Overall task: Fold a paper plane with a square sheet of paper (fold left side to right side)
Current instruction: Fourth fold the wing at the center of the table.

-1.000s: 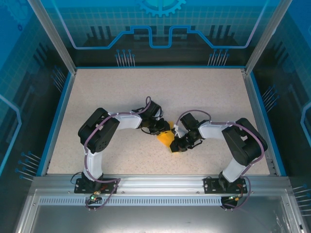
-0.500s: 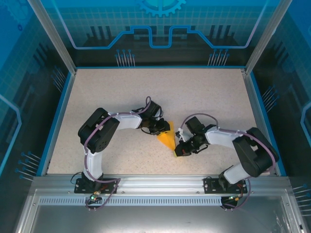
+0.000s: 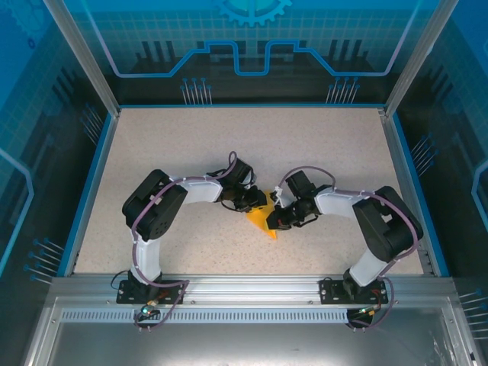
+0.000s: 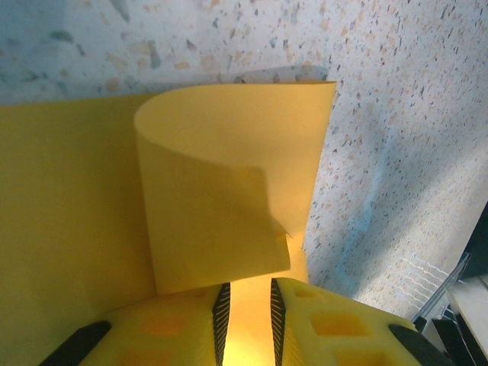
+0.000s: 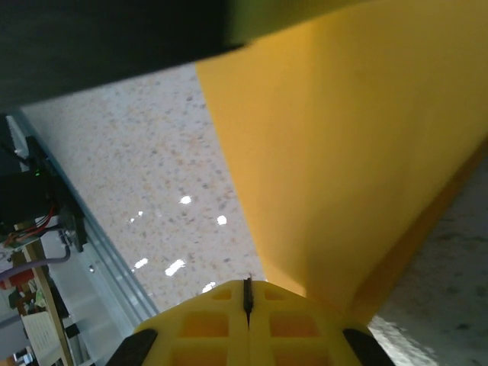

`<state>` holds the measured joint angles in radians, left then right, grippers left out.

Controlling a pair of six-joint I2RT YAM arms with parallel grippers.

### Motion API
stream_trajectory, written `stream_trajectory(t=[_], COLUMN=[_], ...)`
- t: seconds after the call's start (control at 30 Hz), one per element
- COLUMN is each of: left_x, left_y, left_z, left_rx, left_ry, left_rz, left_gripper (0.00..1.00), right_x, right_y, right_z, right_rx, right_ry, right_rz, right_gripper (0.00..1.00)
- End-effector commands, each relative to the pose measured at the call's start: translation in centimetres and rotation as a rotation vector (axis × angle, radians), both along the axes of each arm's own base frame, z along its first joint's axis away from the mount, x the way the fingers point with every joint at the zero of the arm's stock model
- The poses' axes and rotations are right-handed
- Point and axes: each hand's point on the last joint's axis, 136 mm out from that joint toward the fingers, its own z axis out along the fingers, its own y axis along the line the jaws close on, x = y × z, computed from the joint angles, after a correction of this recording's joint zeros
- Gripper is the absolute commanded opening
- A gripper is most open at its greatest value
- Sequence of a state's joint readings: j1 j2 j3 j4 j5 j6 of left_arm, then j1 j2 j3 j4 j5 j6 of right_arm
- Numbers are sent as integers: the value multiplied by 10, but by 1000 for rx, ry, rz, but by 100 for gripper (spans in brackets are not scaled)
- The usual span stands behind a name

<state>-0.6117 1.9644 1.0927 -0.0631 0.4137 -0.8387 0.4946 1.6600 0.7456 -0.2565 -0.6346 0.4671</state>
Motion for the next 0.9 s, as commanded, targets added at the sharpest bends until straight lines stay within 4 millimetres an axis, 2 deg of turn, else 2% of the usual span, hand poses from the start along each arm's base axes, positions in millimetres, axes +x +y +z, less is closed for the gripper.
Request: stream_trajectory(t=[0.0,0.17,0.3,0.5,0.63,0.73,0.87], left_x=[-22,-20,-13,4,8,-2,-27], left_y=[33,31,26,11,-1,-8,-21], left_z=[-36,-32,-19,26,56,72,68], left_rx=[146,140,112,29,-65,-144,-214], left_ry=[104,93,51,-80,-166,-200,-175], left_rz=[35,30,15,-32,-64,-91,-138], left_gripper=[26,26,27,31,33,31,24], right_x=[-1,-17,-27,-31,-30,-29,-30], right_y=[-7,-24,-43,-59,-58,-56,-57], right_z=[-14,-40,-57,-66,-66,-65,-67], right_rx=[-26,-118,-222,-244,-225,-213,-215], right_ry=[37,97,124,147,152,151,156], right_rz=[-18,-25,-36,-80,-86,-85,-85], right_gripper=[0,0,0,0,0,0,0])
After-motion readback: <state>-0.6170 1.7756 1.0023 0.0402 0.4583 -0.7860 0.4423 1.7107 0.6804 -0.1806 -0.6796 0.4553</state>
